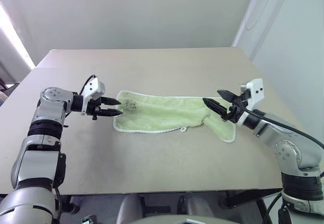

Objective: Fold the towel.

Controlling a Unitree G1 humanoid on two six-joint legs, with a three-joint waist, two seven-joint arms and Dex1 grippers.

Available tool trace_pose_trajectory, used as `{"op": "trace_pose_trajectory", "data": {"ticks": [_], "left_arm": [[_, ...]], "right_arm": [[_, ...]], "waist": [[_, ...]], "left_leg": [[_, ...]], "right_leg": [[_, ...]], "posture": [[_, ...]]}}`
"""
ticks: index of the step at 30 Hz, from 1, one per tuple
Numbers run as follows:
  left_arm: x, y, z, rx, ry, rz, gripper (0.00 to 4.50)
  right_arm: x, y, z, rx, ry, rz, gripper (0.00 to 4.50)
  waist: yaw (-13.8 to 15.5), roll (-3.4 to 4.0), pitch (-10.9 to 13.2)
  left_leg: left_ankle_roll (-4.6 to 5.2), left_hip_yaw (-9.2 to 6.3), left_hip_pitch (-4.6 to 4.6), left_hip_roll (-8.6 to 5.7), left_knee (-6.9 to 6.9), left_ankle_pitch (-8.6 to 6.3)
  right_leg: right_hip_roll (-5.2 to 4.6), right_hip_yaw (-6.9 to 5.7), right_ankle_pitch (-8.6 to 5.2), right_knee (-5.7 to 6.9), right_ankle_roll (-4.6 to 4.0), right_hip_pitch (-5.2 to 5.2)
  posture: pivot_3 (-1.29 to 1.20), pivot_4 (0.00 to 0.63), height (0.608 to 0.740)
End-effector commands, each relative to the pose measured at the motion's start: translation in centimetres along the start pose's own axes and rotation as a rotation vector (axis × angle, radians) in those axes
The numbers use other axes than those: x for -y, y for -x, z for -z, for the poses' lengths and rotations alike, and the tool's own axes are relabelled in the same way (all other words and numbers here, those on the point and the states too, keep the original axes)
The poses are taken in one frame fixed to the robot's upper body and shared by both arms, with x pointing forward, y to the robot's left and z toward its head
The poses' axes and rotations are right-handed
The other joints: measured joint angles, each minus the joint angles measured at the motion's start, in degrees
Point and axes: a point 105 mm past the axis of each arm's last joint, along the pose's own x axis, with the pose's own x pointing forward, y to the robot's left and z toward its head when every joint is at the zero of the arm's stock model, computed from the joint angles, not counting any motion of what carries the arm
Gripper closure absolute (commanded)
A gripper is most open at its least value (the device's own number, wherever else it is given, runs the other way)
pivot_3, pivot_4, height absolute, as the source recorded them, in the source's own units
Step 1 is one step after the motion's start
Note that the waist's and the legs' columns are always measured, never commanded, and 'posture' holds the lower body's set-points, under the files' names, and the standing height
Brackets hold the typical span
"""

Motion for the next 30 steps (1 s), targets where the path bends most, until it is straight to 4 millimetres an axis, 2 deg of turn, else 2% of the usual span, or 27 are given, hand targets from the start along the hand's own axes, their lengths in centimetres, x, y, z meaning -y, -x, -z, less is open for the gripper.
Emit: {"op": "trace_pose_trajectory", "data": {"ticks": [1,6,16,19,24,30], "left_arm": [[1.0,-0.4,1.0,-0.069,-0.061,0.061,2.1],[1.5,-2.0,2.6,-0.138,-0.119,0.081,2.1],[1.6,-3.6,3.3,-0.172,-0.088,0.109,2.1],[1.7,-3.5,3.5,-0.185,-0.055,0.133,2.67],[1.9,-3.0,3.9,-0.206,-0.02,0.157,4.41],[1.7,-2.3,3.2,-0.174,0.015,0.171,4.46]], "right_arm": [[-0.1,-0.2,-1.0,0.041,0.027,-0.003,0.59],[-0.1,-0.2,-1.1,0.037,0.038,-0.002,0.59],[0.5,-0.3,-0.8,0.011,0.043,0.035,0.59],[0.5,-0.4,-0.5,-0.001,0.04,0.043,0.59],[1.0,-0.1,-0.5,-0.01,0.03,0.069,0.59],[1.3,0.6,0.0,-0.041,0.031,0.08,0.59]], "waist": [[0.04,0.0,0.0],[0.28,-0.01,0.0],[0.28,0.02,-0.01],[0.3,0.03,-0.01],[0.1,0.03,-0.01],[0.02,0.03,-0.01]], "left_leg": [[0.0,0.0,-0.01,0.0,0.01,0.0],[0.0,-0.01,-0.02,0.01,0.01,0.0],[0.0,-0.01,-0.01,0.0,0.02,0.0],[0.0,-0.01,0.0,0.0,0.02,0.0],[0.0,-0.01,0.01,0.0,0.02,0.0],[0.0,0.0,-0.02,0.0,-0.01,-0.01]], "right_leg": [[-0.01,0.0,0.0,-0.01,0.0,0.0],[-0.02,-0.01,0.0,-0.01,0.0,0.0],[-0.02,-0.02,0.0,-0.01,0.01,0.01],[-0.05,-0.04,0.01,-0.01,0.02,0.05],[-0.03,-0.04,0.01,-0.02,0.02,0.04],[-0.03,-0.03,0.0,-0.08,0.04,0.01]], "posture": [[0.0,0.0,0.683],[0.0,0.0,0.683],[0.0,0.0,0.683],[0.0,0.0,0.683],[0.0,0.0,0.683],[0.0,0.0,0.683]]}}
